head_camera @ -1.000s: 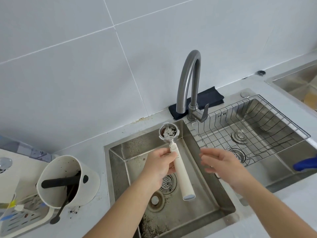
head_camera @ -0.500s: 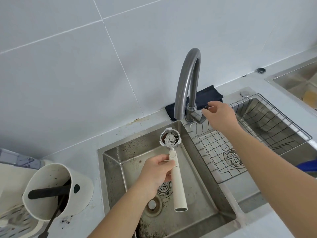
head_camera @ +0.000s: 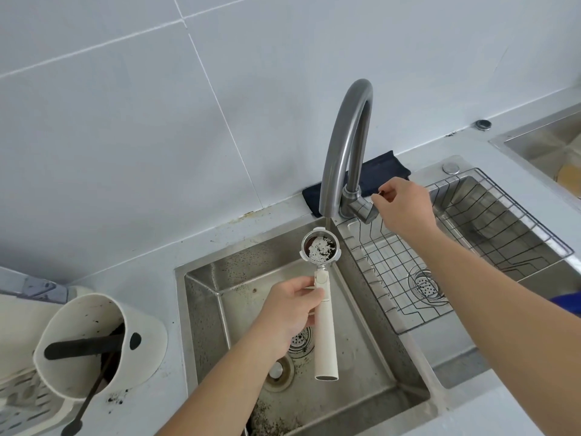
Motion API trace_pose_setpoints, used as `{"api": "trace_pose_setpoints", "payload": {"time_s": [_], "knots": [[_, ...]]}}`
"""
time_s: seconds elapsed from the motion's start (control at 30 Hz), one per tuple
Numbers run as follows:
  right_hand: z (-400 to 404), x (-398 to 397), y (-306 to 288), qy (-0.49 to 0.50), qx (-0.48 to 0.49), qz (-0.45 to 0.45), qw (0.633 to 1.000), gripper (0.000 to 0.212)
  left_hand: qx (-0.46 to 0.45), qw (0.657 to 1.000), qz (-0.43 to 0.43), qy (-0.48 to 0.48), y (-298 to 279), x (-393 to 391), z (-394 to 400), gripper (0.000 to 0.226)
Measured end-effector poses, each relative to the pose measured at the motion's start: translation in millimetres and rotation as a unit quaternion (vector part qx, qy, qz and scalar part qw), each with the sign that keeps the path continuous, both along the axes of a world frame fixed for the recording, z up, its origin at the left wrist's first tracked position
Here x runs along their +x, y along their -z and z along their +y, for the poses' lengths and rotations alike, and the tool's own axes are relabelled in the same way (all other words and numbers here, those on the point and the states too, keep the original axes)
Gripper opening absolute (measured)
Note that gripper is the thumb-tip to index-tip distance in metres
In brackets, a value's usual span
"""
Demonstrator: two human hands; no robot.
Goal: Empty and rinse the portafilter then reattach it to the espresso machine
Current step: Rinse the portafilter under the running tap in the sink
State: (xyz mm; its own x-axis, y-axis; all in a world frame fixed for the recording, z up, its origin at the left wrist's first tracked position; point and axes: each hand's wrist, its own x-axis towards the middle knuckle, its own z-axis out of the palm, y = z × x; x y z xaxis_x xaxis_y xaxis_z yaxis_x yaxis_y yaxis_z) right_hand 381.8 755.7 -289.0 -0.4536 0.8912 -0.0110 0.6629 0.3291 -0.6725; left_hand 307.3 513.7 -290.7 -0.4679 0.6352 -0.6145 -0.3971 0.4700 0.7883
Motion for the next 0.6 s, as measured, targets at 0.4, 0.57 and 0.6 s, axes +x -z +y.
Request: {"api": "trace_pose_setpoints", "payload": {"time_s": [0.4,0.57,0.6], "knots": [[-3.0,4.4,8.2,0.024,-0.018,0.034,0.999,0.022,-0.001,1.000,0.017,0.002,0.2,-5.2,-2.9,0.020],[-3.8,6.2,9.4,0.027,-0.024,0.043,0.998,0.022,0.005,1.000,0.016,0.002,-1.7,-5.2,-2.7,0.019],[-4.5,6.3,9.5,0.027,-0.023,0.046,0.998,0.022,0.005,1.000,0.017,0.001,-2.0,-5.1,-2.7,0.019]]}}
